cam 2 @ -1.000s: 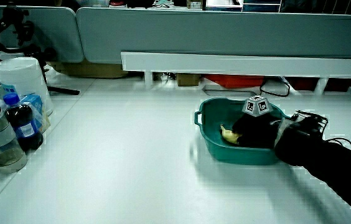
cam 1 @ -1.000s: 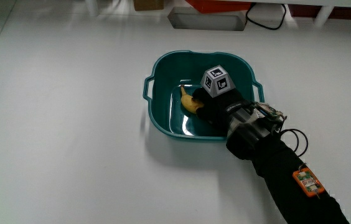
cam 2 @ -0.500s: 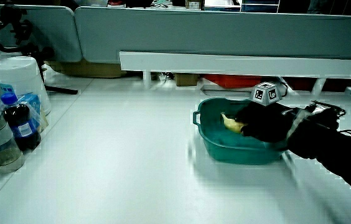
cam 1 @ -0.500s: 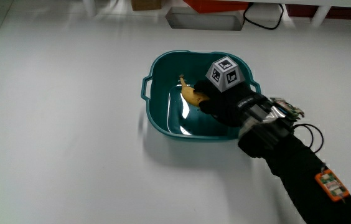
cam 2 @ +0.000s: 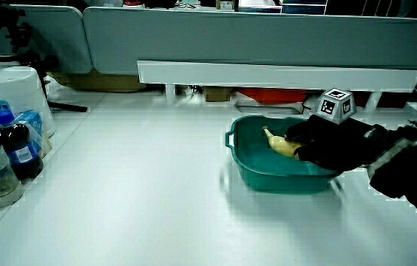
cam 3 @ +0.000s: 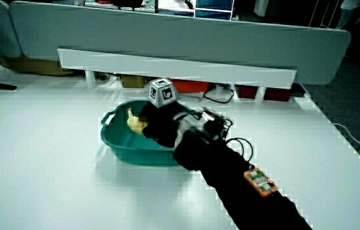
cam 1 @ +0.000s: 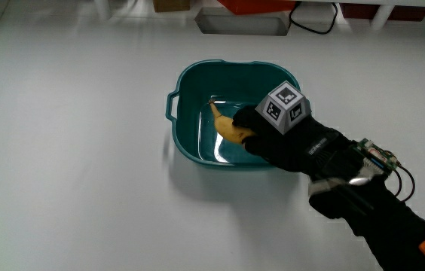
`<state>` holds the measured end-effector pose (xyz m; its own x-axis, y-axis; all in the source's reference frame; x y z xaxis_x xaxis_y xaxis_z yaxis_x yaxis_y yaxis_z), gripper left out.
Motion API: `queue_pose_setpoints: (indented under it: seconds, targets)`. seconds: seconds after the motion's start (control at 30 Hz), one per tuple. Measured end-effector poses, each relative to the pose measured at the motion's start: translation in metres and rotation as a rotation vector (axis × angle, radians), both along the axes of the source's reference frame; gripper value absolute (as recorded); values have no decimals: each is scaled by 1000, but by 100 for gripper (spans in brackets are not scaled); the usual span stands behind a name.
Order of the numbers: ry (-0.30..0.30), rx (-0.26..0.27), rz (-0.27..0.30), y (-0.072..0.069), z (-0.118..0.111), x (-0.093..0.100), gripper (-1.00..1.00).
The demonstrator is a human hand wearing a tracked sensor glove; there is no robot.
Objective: Pick banana from plate
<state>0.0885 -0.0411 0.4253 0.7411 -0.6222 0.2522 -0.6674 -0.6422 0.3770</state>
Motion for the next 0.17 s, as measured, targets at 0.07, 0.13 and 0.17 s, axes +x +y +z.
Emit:
queue_pose_setpoints:
  seconds: [0.07, 0.13, 0.17]
  targets:
    - [-18, 24, -14, 6, -8, 0, 100]
    - [-35, 37, -20, 12, -13, 3, 100]
    - [-44, 43, -23, 15, -15, 4, 100]
